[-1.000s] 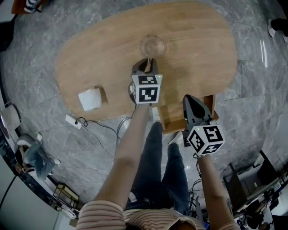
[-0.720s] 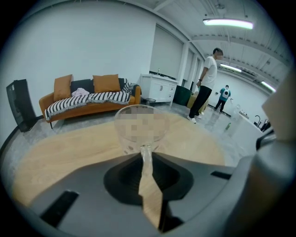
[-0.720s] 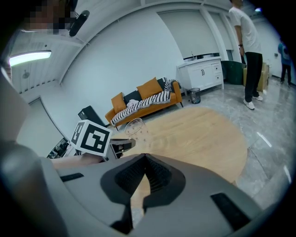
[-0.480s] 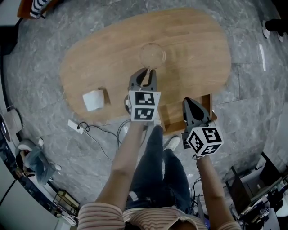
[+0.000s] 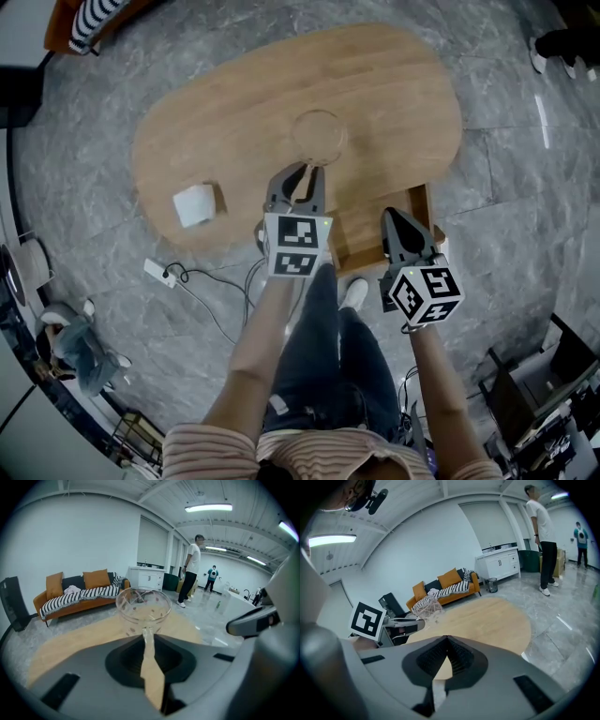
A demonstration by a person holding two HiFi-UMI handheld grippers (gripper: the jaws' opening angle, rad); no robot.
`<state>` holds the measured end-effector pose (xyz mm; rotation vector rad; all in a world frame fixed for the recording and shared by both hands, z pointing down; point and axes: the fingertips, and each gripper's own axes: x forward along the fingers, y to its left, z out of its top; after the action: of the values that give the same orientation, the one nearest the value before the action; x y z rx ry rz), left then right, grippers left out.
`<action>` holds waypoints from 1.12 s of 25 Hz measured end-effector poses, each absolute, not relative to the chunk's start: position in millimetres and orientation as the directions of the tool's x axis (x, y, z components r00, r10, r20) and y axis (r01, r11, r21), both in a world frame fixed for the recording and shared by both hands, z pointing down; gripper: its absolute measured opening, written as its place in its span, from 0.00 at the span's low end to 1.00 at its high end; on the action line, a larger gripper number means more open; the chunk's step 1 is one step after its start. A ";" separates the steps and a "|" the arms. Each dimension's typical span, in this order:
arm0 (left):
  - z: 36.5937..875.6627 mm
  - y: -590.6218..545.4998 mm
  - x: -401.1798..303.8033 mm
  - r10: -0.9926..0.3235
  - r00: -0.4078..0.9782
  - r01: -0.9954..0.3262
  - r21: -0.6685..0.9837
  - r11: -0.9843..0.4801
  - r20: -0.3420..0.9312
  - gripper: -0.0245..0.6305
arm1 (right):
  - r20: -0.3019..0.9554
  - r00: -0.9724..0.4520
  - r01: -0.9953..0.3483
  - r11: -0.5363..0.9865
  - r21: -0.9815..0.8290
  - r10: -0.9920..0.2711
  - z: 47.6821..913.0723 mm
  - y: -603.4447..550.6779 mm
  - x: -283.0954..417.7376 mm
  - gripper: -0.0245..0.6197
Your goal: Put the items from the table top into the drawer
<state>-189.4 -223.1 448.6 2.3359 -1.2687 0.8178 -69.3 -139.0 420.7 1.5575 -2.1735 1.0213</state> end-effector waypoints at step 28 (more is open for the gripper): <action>407.1 3.5 -97.7 -0.597 0.477 -0.784 0.006 -0.621 0.644 0.11 | 0.528 -0.333 -0.916 0.134 -0.378 -0.781 384.7 67.5 28.8 0.05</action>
<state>-97.7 3.5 407.1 2.4280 -1.1718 0.8826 28.8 67.5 384.7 1.6789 -2.2033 0.9768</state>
